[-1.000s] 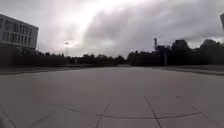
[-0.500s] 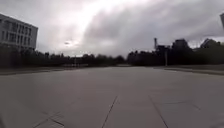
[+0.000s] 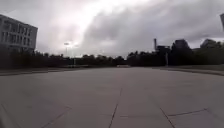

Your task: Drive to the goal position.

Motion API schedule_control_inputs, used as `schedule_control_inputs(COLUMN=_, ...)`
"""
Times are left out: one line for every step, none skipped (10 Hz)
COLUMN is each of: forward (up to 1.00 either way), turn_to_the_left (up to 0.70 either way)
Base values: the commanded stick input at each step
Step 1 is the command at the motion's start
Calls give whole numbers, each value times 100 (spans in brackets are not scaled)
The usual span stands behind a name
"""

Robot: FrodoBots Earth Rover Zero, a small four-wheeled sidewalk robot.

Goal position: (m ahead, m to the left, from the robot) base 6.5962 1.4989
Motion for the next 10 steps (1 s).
schedule_control_inputs(forward=70, turn_to_the_left=0)
schedule_control_inputs(forward=70, turn_to_the_left=0)
schedule_control_inputs(forward=70, turn_to_the_left=0)
schedule_control_inputs(forward=70, turn_to_the_left=0)
schedule_control_inputs(forward=70, turn_to_the_left=0)
schedule_control_inputs(forward=70, turn_to_the_left=0)
schedule_control_inputs(forward=70, turn_to_the_left=0)
schedule_control_inputs(forward=70, turn_to_the_left=0)
schedule_control_inputs(forward=70, turn_to_the_left=2)
schedule_control_inputs(forward=70, turn_to_the_left=3)
